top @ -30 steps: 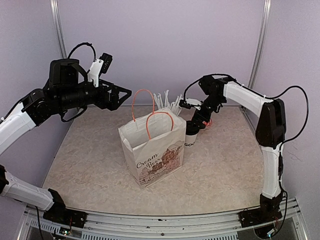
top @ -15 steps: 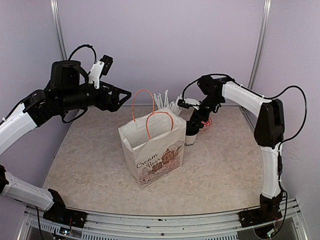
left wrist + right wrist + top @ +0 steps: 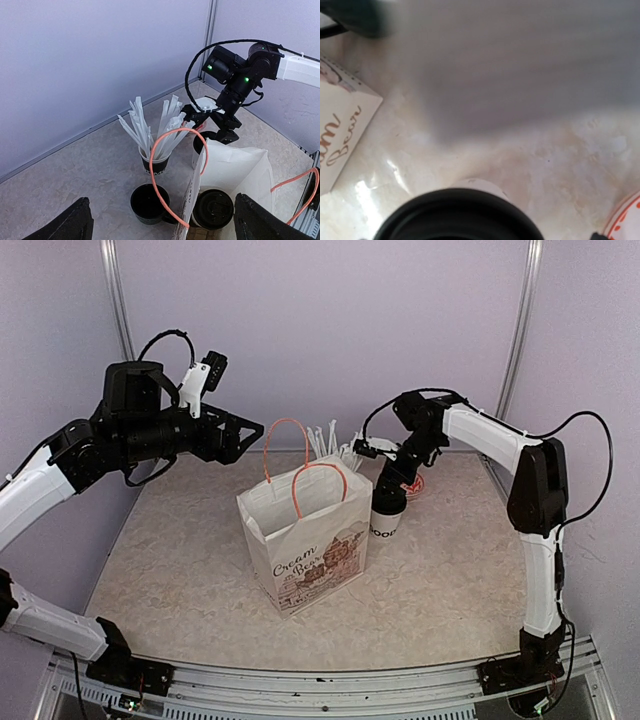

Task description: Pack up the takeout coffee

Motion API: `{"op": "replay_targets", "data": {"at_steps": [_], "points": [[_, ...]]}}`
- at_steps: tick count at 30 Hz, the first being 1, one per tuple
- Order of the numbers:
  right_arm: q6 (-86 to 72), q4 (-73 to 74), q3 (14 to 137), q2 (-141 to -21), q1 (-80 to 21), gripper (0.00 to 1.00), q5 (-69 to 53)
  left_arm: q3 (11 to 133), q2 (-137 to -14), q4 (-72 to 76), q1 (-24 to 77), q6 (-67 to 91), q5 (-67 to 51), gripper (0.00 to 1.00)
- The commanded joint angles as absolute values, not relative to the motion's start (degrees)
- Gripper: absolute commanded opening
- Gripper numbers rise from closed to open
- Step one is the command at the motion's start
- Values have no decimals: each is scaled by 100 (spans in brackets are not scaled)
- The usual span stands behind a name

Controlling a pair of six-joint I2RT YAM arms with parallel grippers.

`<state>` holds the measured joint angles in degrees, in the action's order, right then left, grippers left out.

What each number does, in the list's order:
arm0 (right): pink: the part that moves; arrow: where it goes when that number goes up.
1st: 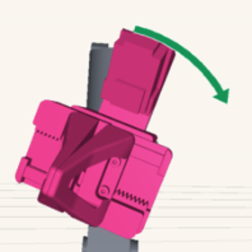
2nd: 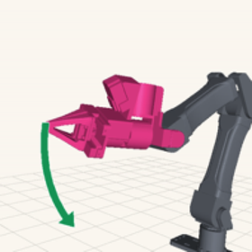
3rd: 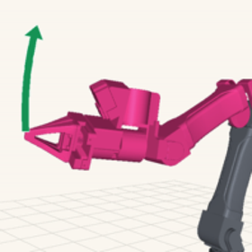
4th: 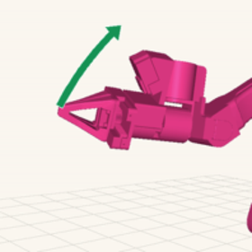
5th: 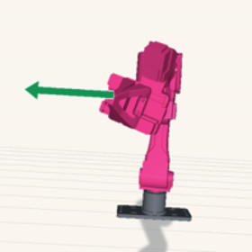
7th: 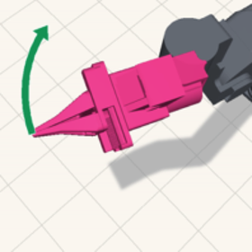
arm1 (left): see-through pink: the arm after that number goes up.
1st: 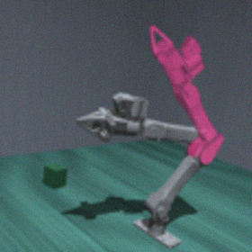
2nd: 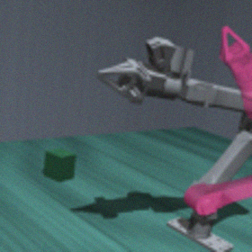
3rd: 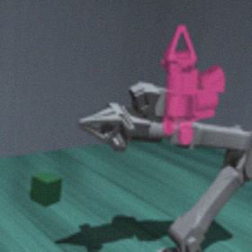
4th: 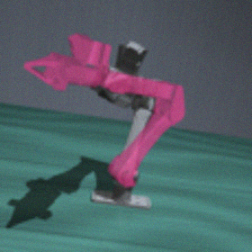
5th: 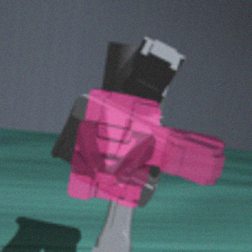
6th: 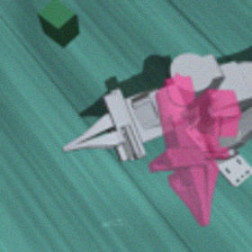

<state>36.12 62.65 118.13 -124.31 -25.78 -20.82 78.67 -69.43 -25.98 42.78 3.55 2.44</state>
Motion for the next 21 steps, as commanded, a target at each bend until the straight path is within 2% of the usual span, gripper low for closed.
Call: {"op": "replay_targets", "data": {"at_steps": [1, 11, 17, 21], "points": [[3596, 6354, 11831, -12330, -2637, 95, -2150, 7819, -7009, -2587, 4245, 385, 230, 95], [3639, 6439, 11340, -12224, -2637, 96, -1778, 7824, -7023, -2651, 4245, 403, 189, 95], [3636, 6470, 11088, -12014, -2637, 83, -1760, 7819, -7013, -2630, 4245, 431, 179, 95], [3653, 6492, 10860, -11652, -2654, 79, -1866, 7952, -7061, -2694, 4245, 457, 141, 95]]}}
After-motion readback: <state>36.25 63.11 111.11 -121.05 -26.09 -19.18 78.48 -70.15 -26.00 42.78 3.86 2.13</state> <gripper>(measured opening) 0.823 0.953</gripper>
